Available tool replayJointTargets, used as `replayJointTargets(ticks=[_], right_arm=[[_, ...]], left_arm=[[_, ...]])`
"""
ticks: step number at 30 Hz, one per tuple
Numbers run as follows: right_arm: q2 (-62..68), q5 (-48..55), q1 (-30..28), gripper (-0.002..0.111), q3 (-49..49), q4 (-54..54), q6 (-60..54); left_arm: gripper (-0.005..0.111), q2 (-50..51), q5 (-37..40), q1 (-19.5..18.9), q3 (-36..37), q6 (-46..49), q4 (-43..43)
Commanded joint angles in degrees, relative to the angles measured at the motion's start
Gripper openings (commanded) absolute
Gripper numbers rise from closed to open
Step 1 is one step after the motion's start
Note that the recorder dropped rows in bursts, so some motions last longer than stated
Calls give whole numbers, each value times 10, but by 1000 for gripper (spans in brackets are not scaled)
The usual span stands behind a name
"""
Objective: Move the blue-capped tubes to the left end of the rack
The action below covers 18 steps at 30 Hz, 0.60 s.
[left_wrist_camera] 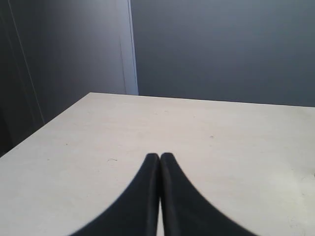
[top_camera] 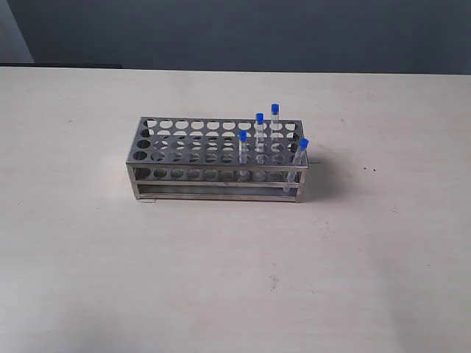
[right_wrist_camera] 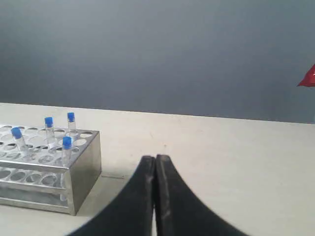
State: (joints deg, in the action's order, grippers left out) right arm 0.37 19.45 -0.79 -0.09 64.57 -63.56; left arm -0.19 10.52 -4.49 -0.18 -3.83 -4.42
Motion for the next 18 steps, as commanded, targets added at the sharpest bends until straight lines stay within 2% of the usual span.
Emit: replayJointTargets(ticks=[1,4,14,18], right_arm=[[-4,-38,2,-1,1,116,21],[-4,-22,2,-1,1,342,57],[-4,-35,2,-1,1,354,82],[-4,10,2,-1,1,354,83]], left_arm=[[0,2,-3,1,2,0,3],[0,2,-3,1,2,0,3],[0,2,-3,1,2,0,3],[0,2,-3,1,2,0,3]])
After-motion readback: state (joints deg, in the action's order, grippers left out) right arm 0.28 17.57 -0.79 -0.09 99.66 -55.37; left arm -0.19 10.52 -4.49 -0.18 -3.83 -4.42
